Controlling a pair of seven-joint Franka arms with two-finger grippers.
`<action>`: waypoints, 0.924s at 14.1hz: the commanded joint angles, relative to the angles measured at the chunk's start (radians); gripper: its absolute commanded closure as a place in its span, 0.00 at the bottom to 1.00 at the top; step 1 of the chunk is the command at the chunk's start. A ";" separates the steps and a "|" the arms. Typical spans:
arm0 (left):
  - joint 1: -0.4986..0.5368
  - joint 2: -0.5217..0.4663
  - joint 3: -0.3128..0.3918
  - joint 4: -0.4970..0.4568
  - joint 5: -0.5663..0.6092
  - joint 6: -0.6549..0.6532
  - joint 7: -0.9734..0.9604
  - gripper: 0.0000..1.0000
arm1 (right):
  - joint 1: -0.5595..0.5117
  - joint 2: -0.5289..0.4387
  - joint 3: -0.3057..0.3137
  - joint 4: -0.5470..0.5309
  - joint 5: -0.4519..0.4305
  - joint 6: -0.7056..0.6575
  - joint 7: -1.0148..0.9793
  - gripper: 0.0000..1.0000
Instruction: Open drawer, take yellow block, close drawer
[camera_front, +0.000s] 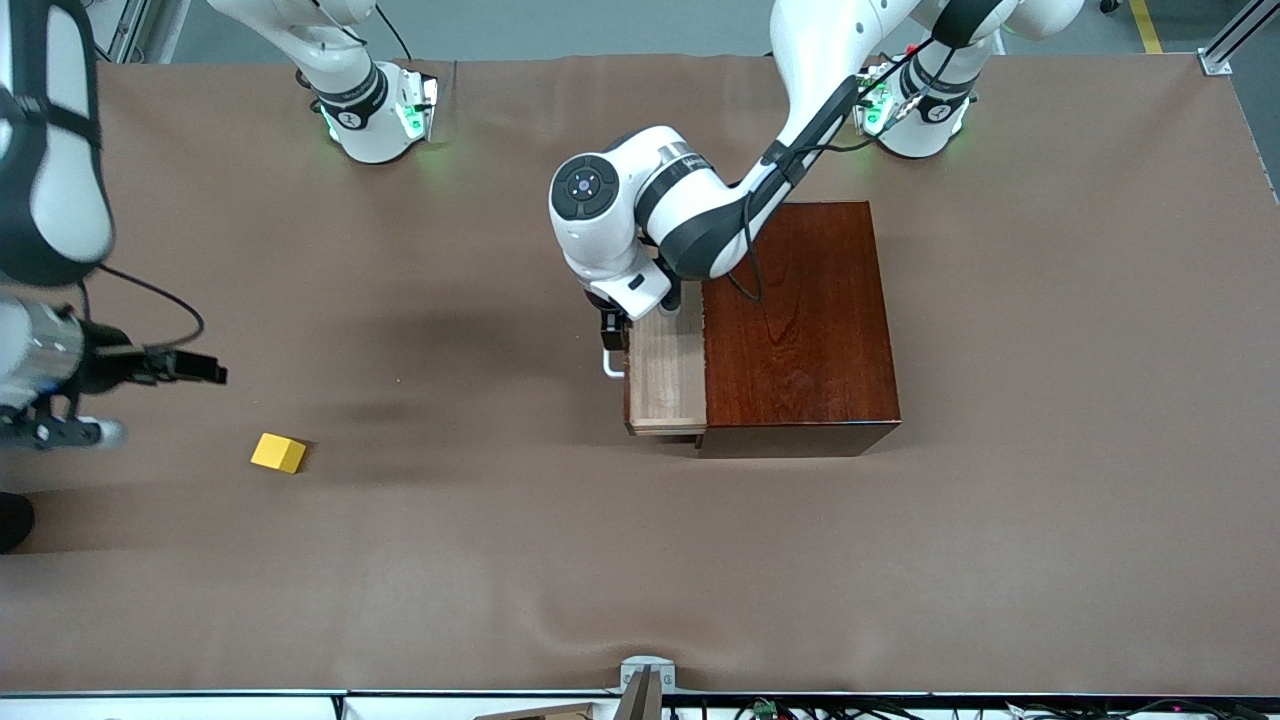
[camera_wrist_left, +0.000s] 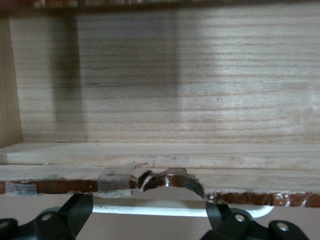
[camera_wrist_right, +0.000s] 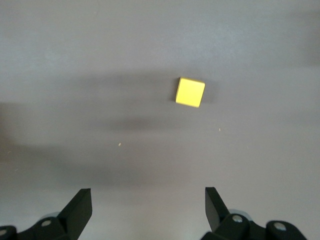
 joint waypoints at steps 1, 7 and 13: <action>-0.003 -0.017 0.020 0.000 0.071 -0.102 -0.004 0.00 | 0.009 -0.121 0.000 -0.047 -0.018 -0.048 0.034 0.00; 0.009 -0.023 0.020 0.000 0.133 -0.180 -0.004 0.00 | 0.027 -0.295 0.003 -0.155 -0.056 -0.050 0.091 0.00; 0.010 -0.039 0.069 0.000 0.154 -0.243 -0.001 0.00 | 0.059 -0.302 -0.020 -0.092 -0.131 -0.087 0.051 0.00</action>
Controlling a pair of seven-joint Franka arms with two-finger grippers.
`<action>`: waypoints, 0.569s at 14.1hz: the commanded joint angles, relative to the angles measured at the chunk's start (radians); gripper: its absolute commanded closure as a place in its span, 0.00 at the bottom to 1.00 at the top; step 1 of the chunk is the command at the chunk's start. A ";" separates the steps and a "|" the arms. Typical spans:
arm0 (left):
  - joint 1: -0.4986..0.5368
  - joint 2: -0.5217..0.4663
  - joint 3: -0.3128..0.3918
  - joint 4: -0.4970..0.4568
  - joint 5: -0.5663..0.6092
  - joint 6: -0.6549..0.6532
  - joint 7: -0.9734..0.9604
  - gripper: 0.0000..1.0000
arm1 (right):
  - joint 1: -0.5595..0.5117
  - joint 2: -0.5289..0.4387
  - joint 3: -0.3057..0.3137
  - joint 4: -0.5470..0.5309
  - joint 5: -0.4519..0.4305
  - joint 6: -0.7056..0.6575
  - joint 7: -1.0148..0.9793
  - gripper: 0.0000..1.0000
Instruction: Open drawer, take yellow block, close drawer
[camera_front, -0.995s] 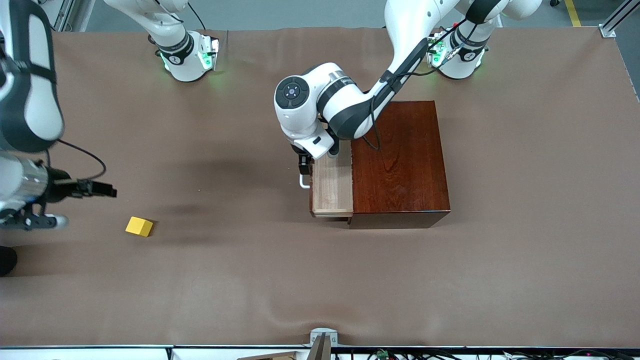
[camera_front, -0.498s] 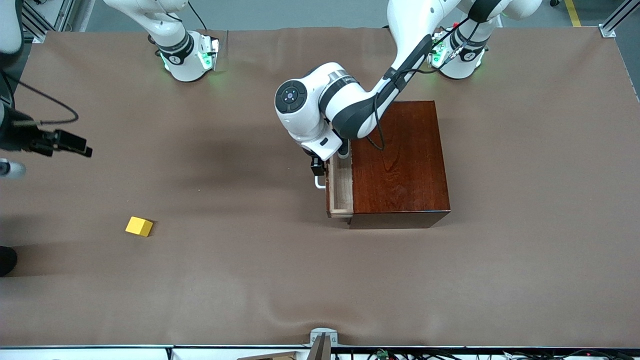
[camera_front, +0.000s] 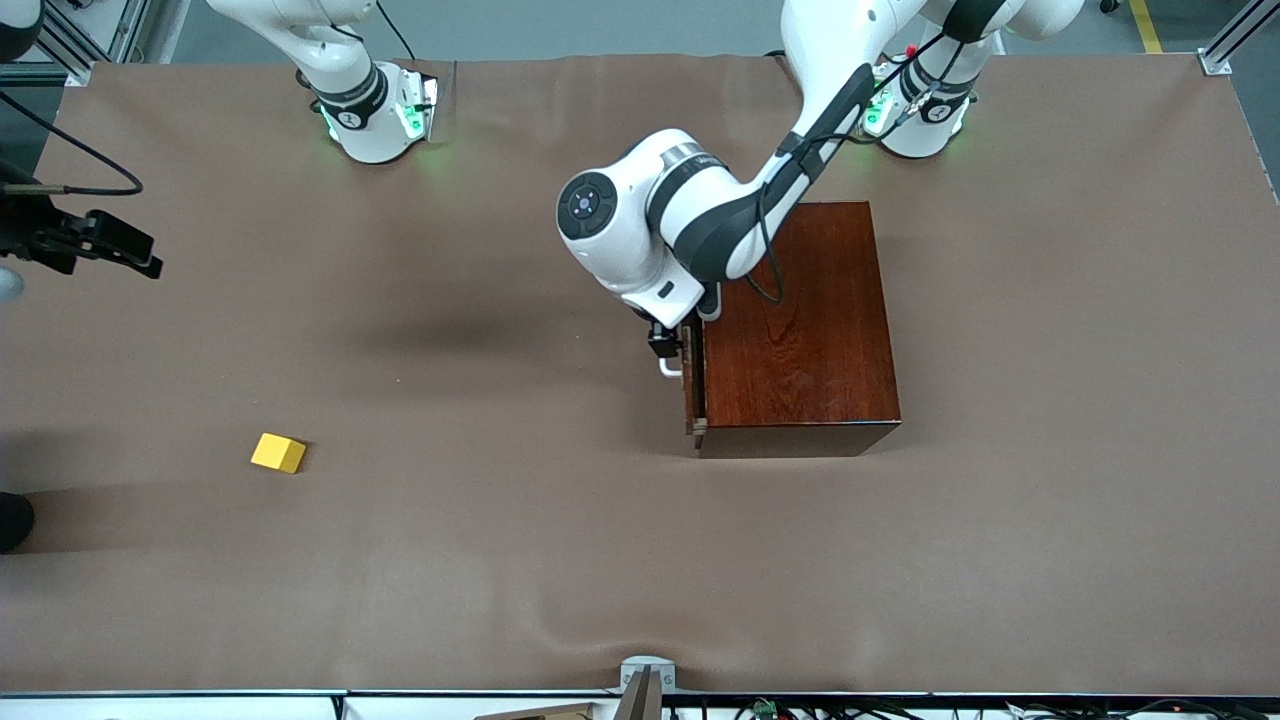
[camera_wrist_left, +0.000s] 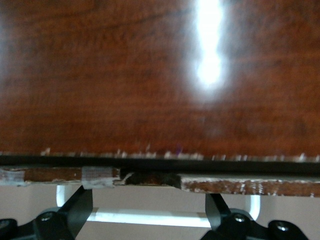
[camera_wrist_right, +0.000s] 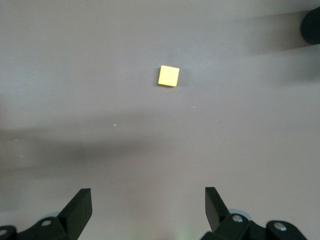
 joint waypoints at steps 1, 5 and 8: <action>0.002 -0.022 0.033 0.001 0.050 -0.044 0.005 0.00 | 0.070 -0.009 -0.071 0.017 -0.038 -0.015 -0.024 0.00; -0.002 -0.022 0.056 0.002 0.048 -0.045 0.005 0.00 | 0.074 -0.007 -0.082 0.014 -0.022 -0.016 -0.013 0.00; -0.007 -0.025 0.051 0.019 0.048 -0.033 0.007 0.00 | 0.084 -0.012 -0.081 0.016 -0.022 -0.030 -0.004 0.00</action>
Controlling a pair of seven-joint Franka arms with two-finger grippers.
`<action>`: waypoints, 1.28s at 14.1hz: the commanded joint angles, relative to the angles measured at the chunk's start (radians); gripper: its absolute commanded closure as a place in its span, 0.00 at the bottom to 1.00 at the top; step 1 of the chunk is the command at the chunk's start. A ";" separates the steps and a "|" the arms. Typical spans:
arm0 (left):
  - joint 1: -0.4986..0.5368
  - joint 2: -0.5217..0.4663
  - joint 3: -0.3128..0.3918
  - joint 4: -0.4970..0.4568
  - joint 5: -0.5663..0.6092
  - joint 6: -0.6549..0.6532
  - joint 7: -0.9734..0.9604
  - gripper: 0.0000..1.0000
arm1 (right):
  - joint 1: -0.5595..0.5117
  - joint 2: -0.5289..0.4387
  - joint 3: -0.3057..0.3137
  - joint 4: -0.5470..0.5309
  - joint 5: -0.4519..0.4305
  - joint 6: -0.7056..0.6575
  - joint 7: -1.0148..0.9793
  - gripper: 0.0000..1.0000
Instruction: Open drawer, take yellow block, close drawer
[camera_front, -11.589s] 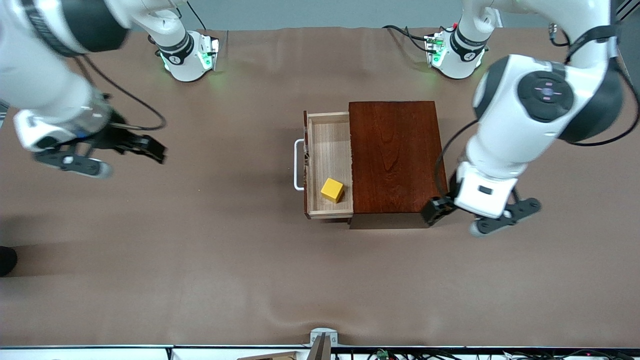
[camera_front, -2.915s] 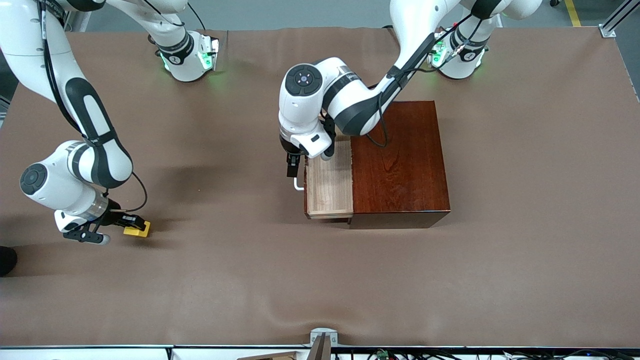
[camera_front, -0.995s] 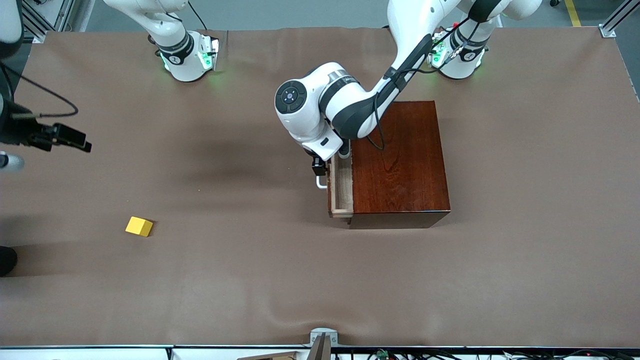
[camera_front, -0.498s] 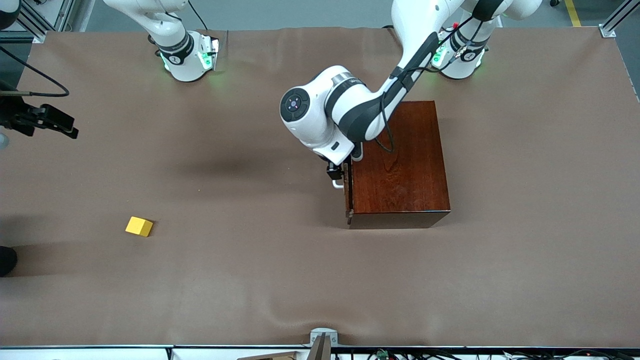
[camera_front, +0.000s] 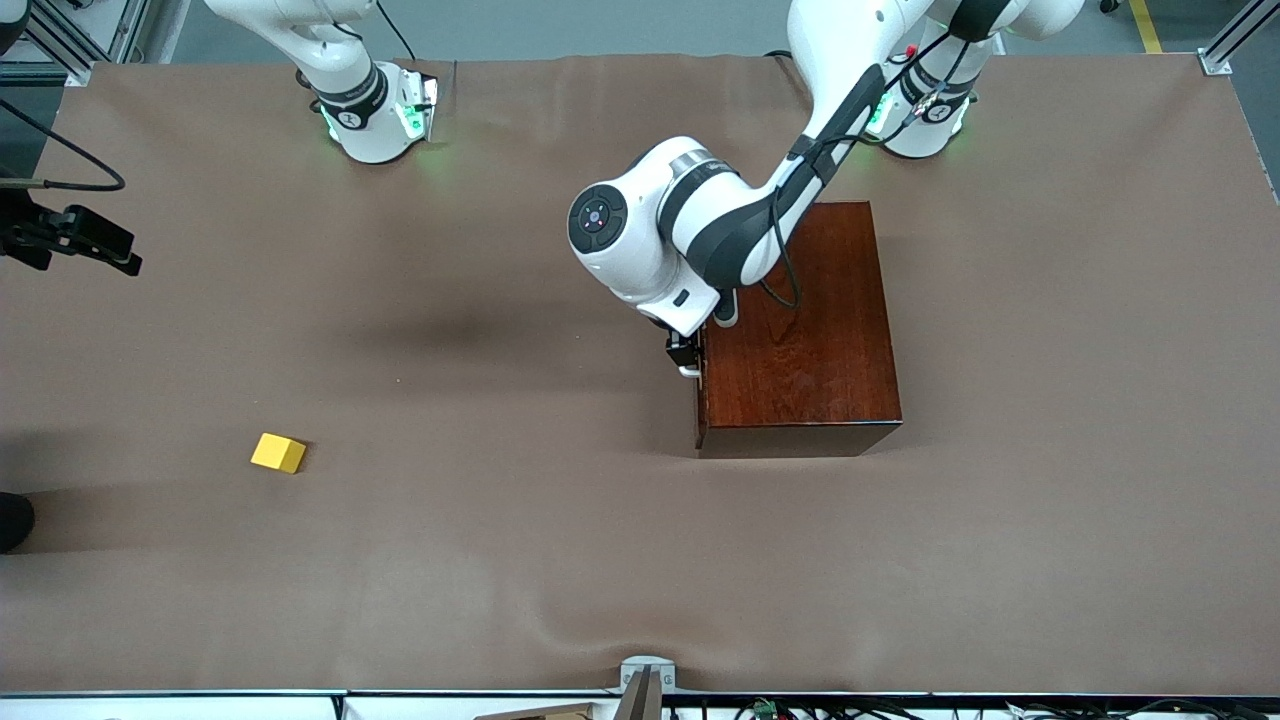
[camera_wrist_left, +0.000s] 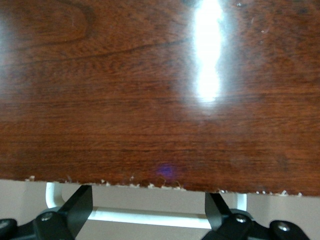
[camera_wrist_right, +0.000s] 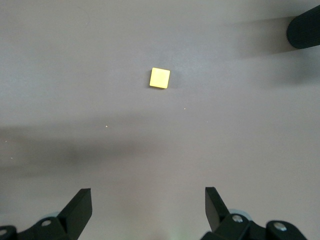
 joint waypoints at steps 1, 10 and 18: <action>-0.007 -0.022 0.027 0.045 0.041 -0.015 0.007 0.00 | 0.022 -0.012 -0.014 0.006 -0.007 -0.021 0.006 0.00; 0.122 -0.137 0.052 0.068 0.038 0.065 0.137 0.00 | 0.021 -0.009 -0.014 0.009 0.012 -0.018 0.005 0.00; 0.473 -0.123 0.045 0.053 -0.024 0.180 0.554 0.00 | 0.038 0.000 -0.013 0.009 0.015 -0.006 0.006 0.00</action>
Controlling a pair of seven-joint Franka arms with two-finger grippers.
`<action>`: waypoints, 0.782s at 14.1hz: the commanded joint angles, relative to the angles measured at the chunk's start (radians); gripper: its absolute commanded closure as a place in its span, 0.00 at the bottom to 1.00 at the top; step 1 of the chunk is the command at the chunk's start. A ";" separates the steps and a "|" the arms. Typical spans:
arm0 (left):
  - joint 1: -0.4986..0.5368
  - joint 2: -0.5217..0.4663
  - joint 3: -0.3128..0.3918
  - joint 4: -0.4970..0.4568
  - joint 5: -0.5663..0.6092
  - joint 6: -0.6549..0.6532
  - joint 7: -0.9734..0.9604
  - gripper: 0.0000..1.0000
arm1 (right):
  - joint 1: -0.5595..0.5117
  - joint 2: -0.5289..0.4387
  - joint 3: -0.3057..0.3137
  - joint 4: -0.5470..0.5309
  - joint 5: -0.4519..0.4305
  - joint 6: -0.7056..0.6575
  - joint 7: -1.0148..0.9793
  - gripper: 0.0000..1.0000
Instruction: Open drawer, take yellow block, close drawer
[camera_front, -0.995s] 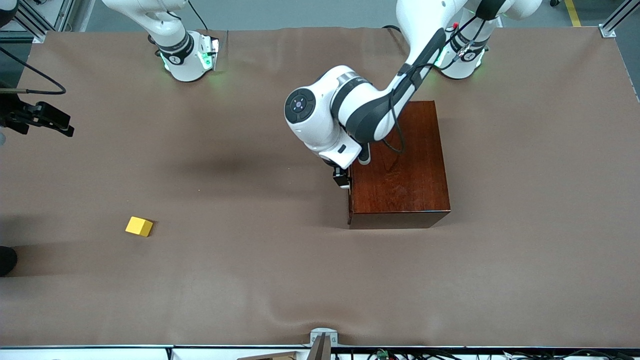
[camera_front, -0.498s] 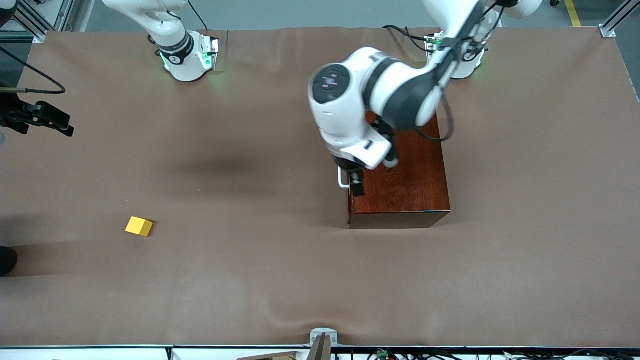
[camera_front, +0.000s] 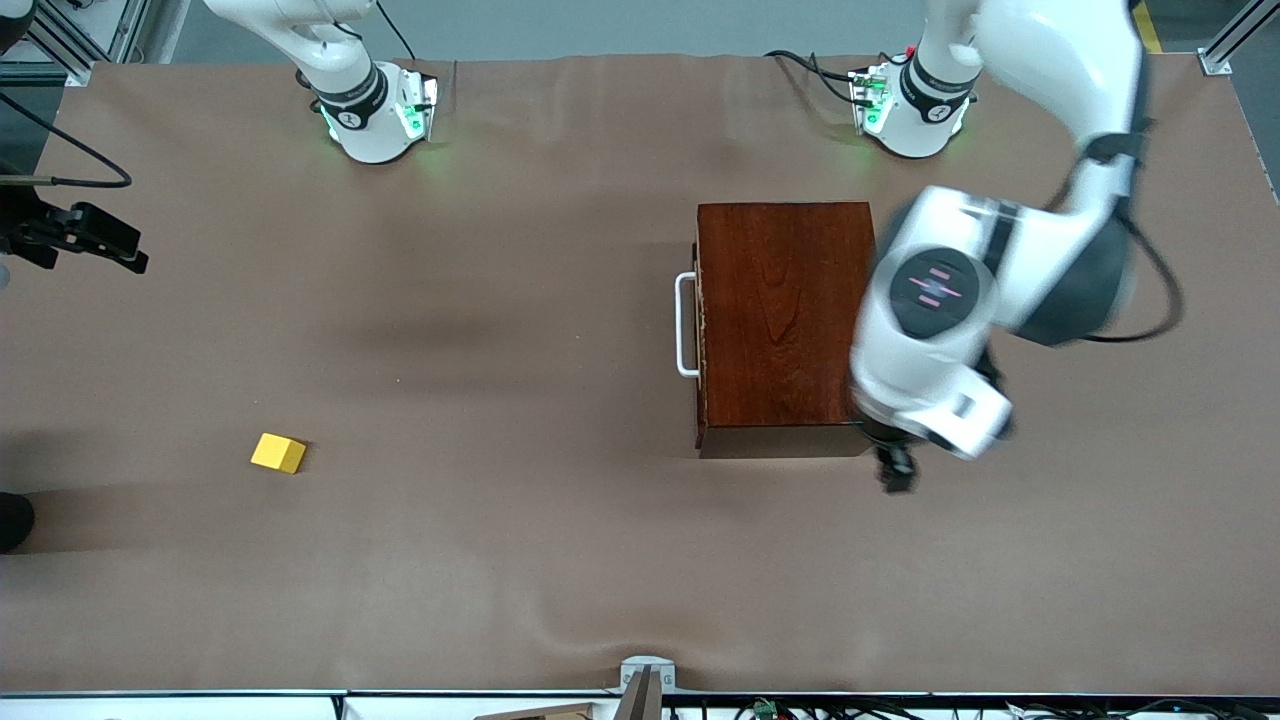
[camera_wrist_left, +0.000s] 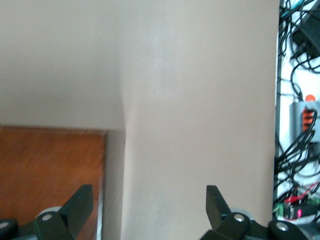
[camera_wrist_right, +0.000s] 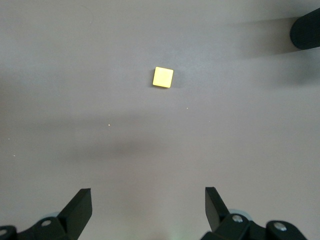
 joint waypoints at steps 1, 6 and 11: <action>0.090 0.000 -0.013 -0.010 -0.053 0.062 0.143 0.00 | 0.034 0.002 -0.011 0.005 0.014 -0.003 0.006 0.00; 0.238 0.000 -0.013 -0.033 -0.141 0.085 0.495 0.00 | 0.025 -0.001 -0.019 0.002 0.050 0.003 0.004 0.00; 0.296 -0.026 -0.016 -0.102 -0.142 0.070 0.782 0.00 | 0.006 -0.001 -0.019 0.009 0.057 0.015 0.003 0.00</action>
